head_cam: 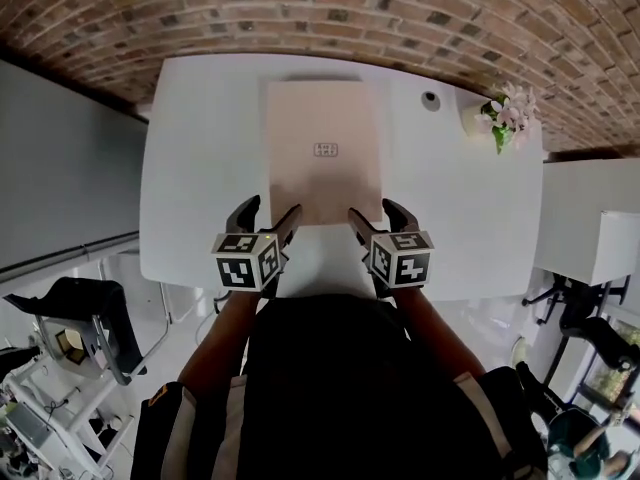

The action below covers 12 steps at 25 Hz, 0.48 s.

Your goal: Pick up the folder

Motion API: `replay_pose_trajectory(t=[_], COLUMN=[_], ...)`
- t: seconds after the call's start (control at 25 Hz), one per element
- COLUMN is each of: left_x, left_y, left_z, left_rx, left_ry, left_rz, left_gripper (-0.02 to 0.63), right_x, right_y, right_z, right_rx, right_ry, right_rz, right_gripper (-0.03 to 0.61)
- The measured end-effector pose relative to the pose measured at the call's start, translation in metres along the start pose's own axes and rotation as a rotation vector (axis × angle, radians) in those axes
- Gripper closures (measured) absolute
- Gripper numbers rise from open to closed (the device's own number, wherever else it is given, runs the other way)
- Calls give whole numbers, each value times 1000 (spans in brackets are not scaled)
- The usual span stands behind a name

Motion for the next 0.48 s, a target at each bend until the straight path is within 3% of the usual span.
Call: replay_pose_trajectory(t=[0.2, 0.48], left_x=[-9, -18], left_y=[-5, -14], left_z=[21, 39], left_rx=[-16, -10], left_ry=[-51, -105], left_rz=[-6, -11], left_gripper=[231, 219], right_x=[-7, -17], right_y=[18, 29], right_z=[16, 28], right_rx=[-16, 12], right_ry=[-53, -96], right_rz=[92, 144], right_gripper=[218, 204])
Point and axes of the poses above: the fingertips, and each gripper's own axes: z forward along the fingers, y to its right, x out of its top, the point moved 3 cm from there along -z, backward along the fingers, and after that the axes turned 2 degrees about z, right-handed, at the moved point
